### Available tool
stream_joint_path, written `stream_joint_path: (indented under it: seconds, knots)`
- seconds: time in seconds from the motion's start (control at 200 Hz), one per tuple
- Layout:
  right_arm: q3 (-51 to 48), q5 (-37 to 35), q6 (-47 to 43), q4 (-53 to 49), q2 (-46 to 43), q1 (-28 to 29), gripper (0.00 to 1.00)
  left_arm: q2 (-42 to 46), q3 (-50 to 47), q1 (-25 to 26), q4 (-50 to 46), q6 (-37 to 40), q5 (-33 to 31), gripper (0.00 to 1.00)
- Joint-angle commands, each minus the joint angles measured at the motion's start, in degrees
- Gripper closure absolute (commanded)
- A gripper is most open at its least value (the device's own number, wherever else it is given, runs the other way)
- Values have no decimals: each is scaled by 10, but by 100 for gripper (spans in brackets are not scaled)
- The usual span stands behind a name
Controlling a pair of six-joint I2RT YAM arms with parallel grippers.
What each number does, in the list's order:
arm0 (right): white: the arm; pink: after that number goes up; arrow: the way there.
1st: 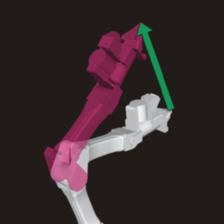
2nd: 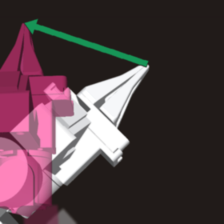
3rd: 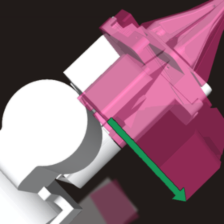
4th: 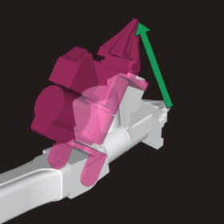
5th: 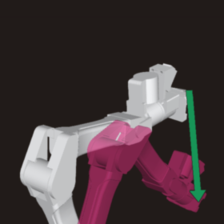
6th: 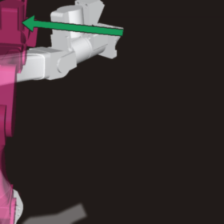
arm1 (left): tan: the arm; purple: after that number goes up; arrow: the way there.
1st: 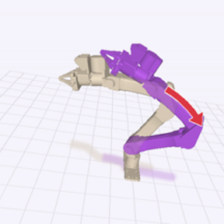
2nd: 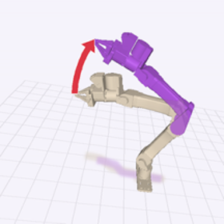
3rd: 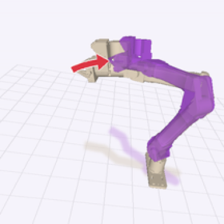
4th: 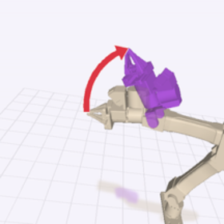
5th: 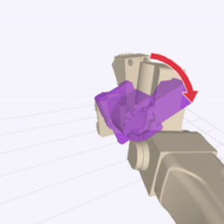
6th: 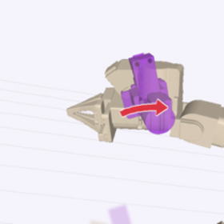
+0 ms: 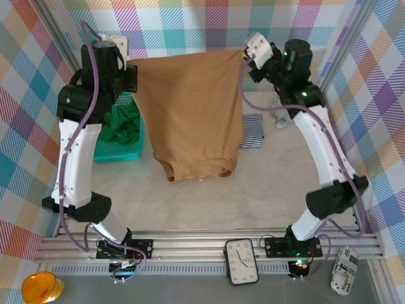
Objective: Fold and stack the tank tops
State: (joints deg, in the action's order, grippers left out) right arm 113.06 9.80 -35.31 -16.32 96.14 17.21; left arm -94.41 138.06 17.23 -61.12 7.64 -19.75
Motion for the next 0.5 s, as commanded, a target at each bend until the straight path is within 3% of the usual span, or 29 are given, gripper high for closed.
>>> stream_joint_path:
  seconds: [0.0,0.12,0.28,0.495]
  knots:
    - [117,36,31,32,47,-2,93,-16,68,-35,50,7,58,100]
    - [221,59,43,7,99,3,93,-21,89,-38,80,21,82,100]
    - [219,77,64,-9,80,3,93,17,78,-39,91,46,98,100]
    - [-6,81,64,12,-54,4,93,105,-30,-37,79,53,116,100]
